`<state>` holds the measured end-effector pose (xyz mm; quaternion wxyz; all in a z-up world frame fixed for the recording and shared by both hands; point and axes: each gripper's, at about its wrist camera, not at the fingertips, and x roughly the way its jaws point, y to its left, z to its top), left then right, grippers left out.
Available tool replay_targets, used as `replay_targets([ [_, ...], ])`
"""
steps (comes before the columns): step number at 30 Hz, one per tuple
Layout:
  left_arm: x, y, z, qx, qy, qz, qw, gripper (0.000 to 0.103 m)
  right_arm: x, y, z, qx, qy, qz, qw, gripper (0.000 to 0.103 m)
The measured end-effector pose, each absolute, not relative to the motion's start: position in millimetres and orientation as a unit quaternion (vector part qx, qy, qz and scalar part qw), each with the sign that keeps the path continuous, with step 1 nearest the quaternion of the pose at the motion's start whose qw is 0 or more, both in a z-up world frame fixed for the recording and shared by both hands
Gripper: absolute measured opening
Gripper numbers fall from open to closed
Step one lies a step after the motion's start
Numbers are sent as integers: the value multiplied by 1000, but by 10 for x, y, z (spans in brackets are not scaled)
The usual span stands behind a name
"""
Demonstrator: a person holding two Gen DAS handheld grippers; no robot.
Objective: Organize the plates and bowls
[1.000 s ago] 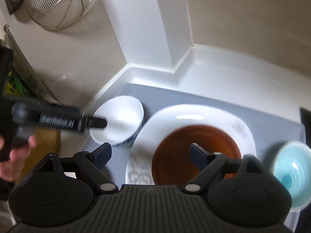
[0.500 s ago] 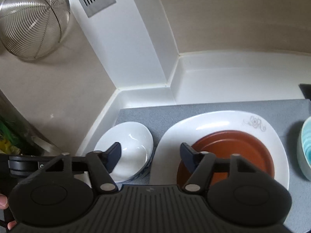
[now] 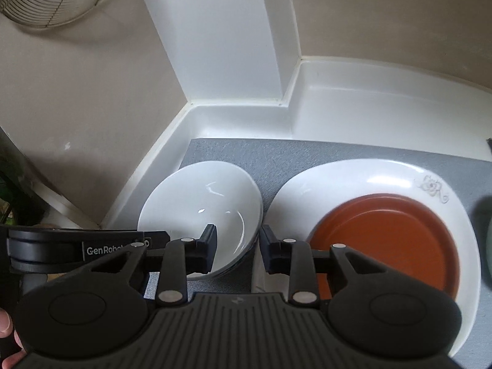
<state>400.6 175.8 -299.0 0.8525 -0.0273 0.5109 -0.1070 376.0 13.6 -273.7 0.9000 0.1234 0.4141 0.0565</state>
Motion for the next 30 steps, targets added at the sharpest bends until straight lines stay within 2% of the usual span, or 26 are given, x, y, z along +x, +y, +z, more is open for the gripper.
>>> replay_targets([
  [1, 4003, 1747, -2997, -25, 511, -108, 852, 26, 3767, 136, -2767, 124, 420, 54, 898, 23],
  [2, 4009, 1732, -3009, -25, 512, -109, 852, 25, 3766, 136, -2789, 127, 424, 51, 895, 20],
  [5, 3990, 1761, -3011, -37, 518, -109, 848, 19, 3734, 125, -2790, 125, 420, 56, 897, 16],
  [18, 3750, 2001, -3021, -58, 549, -117, 826, 19, 3516, 297, -2698, 89, 429, 96, 894, 16],
  [30, 3823, 2148, -2975, -94, 525, -99, 840, 18, 3685, 256, -2756, 108, 440, 84, 888, 18],
])
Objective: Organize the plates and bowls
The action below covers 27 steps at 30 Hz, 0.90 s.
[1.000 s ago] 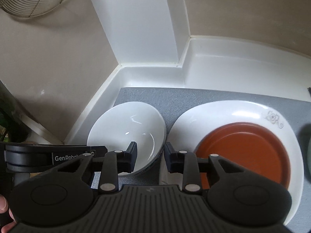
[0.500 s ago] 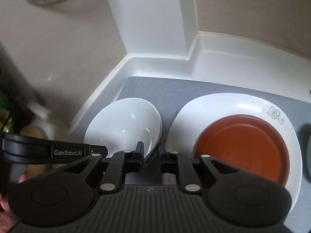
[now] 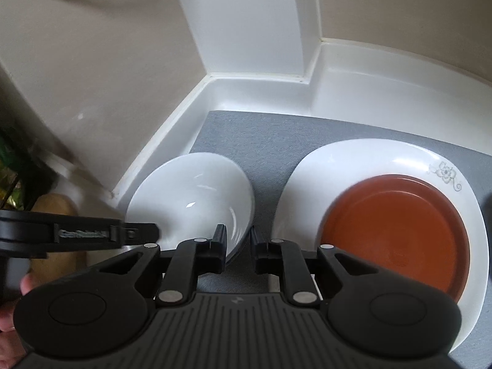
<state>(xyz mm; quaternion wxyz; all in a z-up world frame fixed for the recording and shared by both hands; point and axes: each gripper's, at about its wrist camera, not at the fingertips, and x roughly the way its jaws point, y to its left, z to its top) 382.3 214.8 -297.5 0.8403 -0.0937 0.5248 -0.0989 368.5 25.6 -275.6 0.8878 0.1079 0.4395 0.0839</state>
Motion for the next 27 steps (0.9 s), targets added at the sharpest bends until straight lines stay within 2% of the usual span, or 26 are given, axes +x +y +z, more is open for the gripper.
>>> replay_targets([
  [10, 3969, 2161, -3183, -102, 530, -103, 835, 15, 3758, 194, -2779, 115, 446, 93, 883, 18],
  [13, 3970, 2181, -3255, -117, 536, -102, 830, 14, 3771, 213, -2817, 127, 447, 103, 879, 22],
  [15, 3956, 2174, -3261, -116, 539, -105, 828, 9, 3796, 241, -2852, 124, 455, 105, 876, 19],
  [17, 3931, 2153, -3241, -106, 540, -102, 829, 10, 3802, 272, -2864, 121, 455, 107, 876, 15],
  [27, 3748, 2132, -2995, -105, 528, -115, 835, 10, 3611, 194, -2666, 147, 447, 112, 875, 14],
])
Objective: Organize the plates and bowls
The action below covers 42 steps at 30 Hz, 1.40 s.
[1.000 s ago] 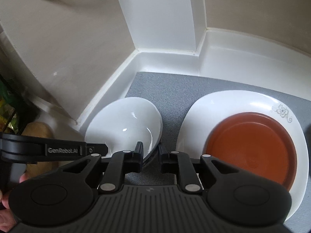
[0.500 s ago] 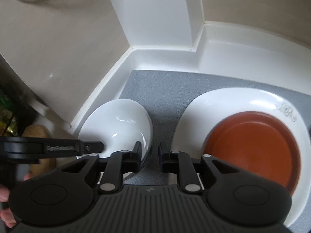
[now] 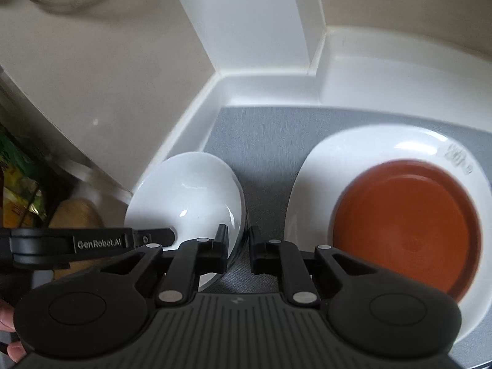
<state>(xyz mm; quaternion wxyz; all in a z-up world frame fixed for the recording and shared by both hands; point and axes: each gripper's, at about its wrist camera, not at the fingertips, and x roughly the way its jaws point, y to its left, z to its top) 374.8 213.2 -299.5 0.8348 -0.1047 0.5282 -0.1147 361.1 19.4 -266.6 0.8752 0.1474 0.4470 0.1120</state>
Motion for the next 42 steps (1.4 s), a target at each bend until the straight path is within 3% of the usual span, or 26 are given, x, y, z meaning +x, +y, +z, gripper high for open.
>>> replay_targets([
  [26, 3701, 1024, -1645, -85, 474, -256, 838, 11, 3011, -1005, -1300, 201, 326, 11, 924, 15],
  [33, 3742, 799, -1705, -89, 490, -271, 824, 11, 2944, -1271, -1371, 226, 326, -9, 918, 15],
  [42, 3898, 661, -2230, -87, 533, -252, 803, 11, 3000, -1328, -1900, 252, 374, -33, 892, 15],
])
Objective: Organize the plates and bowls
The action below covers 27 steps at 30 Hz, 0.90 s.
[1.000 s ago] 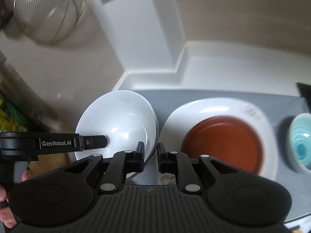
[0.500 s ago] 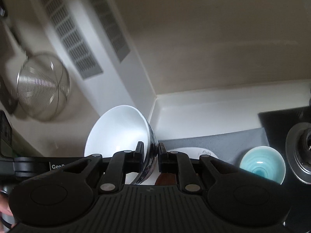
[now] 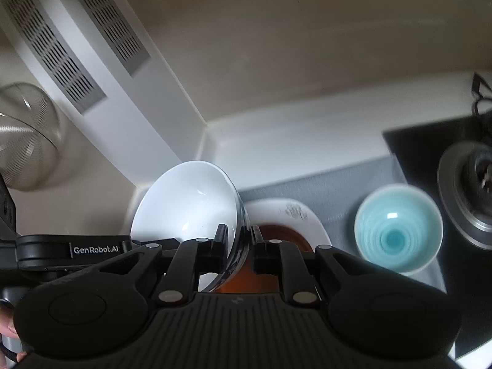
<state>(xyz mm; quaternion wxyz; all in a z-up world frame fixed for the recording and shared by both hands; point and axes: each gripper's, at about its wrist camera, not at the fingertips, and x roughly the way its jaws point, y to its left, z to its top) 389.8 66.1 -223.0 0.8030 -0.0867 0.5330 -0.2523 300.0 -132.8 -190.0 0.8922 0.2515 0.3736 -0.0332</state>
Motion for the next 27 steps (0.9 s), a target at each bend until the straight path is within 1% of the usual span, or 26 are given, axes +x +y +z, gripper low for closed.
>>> replay_targets([
  [4, 3936, 696, -2429, -91, 550, -251, 791, 11, 3006, -1305, -2094, 254, 391, -37, 884, 15],
  [17, 4034, 547, -2953, -60, 579, -244, 776, 11, 3072, -1358, -2645, 261, 431, -60, 862, 15],
  [27, 4078, 494, -3063, -55, 579, -240, 777, 11, 3172, -1375, -2793, 252, 444, -56, 858, 14],
])
